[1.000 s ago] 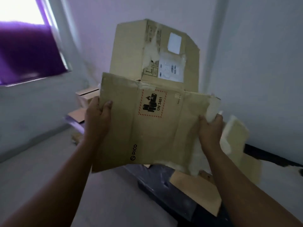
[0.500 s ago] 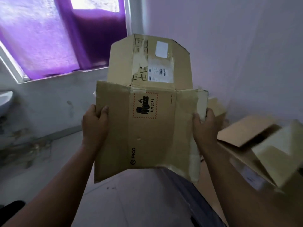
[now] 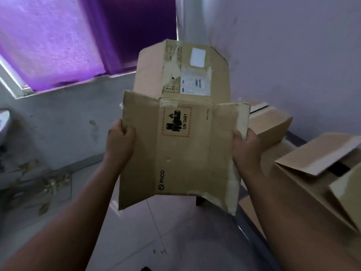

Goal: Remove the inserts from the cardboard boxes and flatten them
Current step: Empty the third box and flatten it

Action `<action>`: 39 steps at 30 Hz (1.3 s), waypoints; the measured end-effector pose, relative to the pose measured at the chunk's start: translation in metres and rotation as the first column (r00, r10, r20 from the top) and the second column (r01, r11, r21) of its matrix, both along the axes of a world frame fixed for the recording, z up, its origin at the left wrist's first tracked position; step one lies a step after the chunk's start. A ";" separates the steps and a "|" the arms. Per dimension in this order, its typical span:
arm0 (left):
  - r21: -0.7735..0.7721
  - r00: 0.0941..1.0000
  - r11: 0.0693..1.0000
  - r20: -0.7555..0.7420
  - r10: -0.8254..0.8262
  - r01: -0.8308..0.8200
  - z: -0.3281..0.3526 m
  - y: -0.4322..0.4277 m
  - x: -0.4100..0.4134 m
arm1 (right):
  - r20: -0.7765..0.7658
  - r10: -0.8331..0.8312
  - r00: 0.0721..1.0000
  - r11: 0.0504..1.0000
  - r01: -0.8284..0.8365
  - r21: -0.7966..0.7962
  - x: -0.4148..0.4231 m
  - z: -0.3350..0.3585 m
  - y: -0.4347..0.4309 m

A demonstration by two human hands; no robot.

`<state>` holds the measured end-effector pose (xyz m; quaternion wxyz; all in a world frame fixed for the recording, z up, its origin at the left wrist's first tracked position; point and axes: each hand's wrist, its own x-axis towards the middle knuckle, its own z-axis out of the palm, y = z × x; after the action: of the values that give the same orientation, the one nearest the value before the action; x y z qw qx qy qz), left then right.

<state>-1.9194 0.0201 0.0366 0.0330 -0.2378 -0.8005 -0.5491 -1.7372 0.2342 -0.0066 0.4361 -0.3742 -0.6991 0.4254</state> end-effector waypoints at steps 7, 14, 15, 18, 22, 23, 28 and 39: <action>-0.138 0.992 0.986 0.099 -0.080 0.093 -0.020 0.051 -0.196 | 0.090 -0.156 0.984 0.984 0.162 -0.068 -0.162 -0.028 0.023; -0.227 0.983 0.961 0.129 -0.130 0.157 -0.068 0.142 -0.349 | 0.129 -0.247 0.960 0.951 0.266 -0.160 -0.302 -0.077 0.085; -0.244 0.978 0.952 0.145 -0.150 0.182 -0.077 0.160 -0.371 | 0.133 -0.265 0.955 0.943 0.286 -0.169 -0.323 -0.090 0.098; -0.306 0.962 0.920 0.199 -0.188 0.244 -0.101 0.224 -0.441 | 0.157 -0.321 0.934 0.913 0.350 -0.211 -0.391 -0.125 0.147; -0.381 0.937 0.866 0.256 -0.238 0.324 -0.140 0.312 -0.525 | 0.234 -0.377 0.896 0.871 0.429 -0.241 -0.462 -0.162 0.206; -0.395 0.926 0.848 0.280 -0.255 0.353 -0.153 0.333 -0.541 | 0.244 -0.396 0.885 0.856 0.452 -0.249 -0.475 -0.174 0.217; -0.390 0.826 0.752 0.435 -0.359 0.532 -0.231 0.424 -0.599 | 0.319 -0.500 0.805 0.737 0.589 -0.332 -0.522 -0.248 0.266; -0.490 0.689 0.486 0.471 -0.551 0.724 -0.474 0.587 -0.644 | 0.477 -0.677 0.561 0.450 0.828 -0.335 -0.557 -0.462 0.340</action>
<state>-2.5629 0.6071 -0.4377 -0.3594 -0.4440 -0.7859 -0.2366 -2.2946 0.5746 -0.4686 0.3580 -0.8052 -0.3641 0.3015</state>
